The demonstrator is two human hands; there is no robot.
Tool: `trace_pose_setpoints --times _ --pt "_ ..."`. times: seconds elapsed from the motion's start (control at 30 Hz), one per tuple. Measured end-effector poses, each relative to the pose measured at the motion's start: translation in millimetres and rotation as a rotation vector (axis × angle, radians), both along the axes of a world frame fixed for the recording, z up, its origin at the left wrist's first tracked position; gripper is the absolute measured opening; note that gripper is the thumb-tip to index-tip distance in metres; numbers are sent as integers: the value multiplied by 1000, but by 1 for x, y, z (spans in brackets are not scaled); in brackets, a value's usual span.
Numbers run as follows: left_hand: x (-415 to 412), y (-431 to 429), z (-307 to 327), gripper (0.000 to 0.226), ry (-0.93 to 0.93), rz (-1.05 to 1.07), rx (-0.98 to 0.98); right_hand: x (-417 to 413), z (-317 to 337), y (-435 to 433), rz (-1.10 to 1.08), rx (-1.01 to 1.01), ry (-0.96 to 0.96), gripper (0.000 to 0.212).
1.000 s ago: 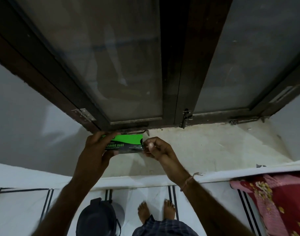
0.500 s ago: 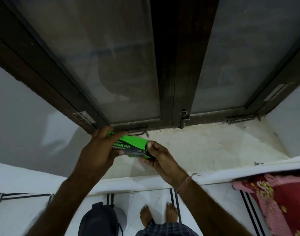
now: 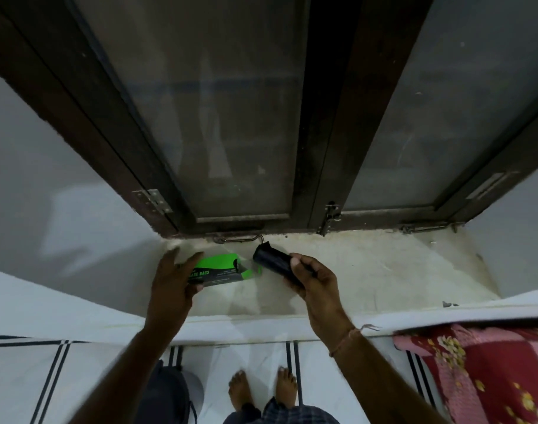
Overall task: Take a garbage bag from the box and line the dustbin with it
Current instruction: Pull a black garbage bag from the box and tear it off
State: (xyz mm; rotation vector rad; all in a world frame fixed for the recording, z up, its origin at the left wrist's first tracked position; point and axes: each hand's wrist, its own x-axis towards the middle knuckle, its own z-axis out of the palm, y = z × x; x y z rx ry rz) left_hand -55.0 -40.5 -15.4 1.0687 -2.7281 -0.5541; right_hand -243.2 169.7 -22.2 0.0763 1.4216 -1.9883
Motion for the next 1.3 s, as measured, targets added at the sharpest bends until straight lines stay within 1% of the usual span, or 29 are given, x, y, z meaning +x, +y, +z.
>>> trace_pose_setpoints --times 0.03,0.07,0.1,0.13,0.17,0.2,0.23,0.27,0.33,0.37,0.4,0.47,0.53,0.6,0.67,0.7,0.77,0.87,0.93,1.07,1.13,1.2,1.23,1.27,1.3 --pt "-3 8 3 73 -13 15 -120 2 3 1 6 -15 -8 17" --pt "-7 20 11 73 38 39 -196 6 7 1 19 -29 -14 16" --pt "-11 37 20 69 137 61 -200 10 11 -1 40 -37 -21 16" --pt "-17 57 30 63 259 88 -79 15 17 -3 65 -44 -23 18" --pt "-26 78 38 59 385 124 188 20 22 -5 95 -45 -15 21" --pt "-35 94 45 56 483 183 497 26 27 -8 131 -37 6 24" --pt "-43 106 49 52 566 242 754 32 32 -10 166 -24 44 26" --pt "-45 111 53 47 664 283 918 40 38 -14 207 -10 98 26" --pt "-45 112 58 37 803 305 1038 51 46 -17 263 -1 223 23" --pt "-41 111 61 34 842 303 1083 54 49 -18 285 0 271 20" --pt "-37 108 63 32 857 299 1134 56 52 -20 297 5 298 17" --pt "-27 104 62 33 826 292 1211 58 55 -23 298 27 319 14" --pt "-19 101 56 38 800 295 1276 60 56 -27 278 51 314 29" --pt "-12 103 49 44 815 315 1356 62 57 -30 269 70 275 46" --pt "-11 106 45 48 850 379 1453 64 57 -33 264 92 223 54" --pt "-10 106 44 51 858 399 1489 65 57 -34 270 109 199 53" --pt "-10 105 46 56 851 415 1546 66 57 -36 269 153 147 39" --pt "-6 101 49 54 817 428 1532 64 60 -42 214 218 11 26" --pt "-2 97 49 50 784 406 1546 62 61 -45 181 224 -26 21" --pt "5 95 54 49 728 339 1606 78 68 -49 197 166 48 35" --pt "5 97 58 49 750 309 1604 83 72 -45 317 134 151 41" --pt "14 91 60 50 795 336 1605 90 71 -47 438 201 342 41" --pt "17 88 59 53 810 348 1615 92 69 -48 458 265 429 37" --pt "21 84 58 55 824 356 1627 94 66 -50 431 338 502 31" --pt "25 80 58 56 825 362 1632 95 64 -51 379 390 533 26"
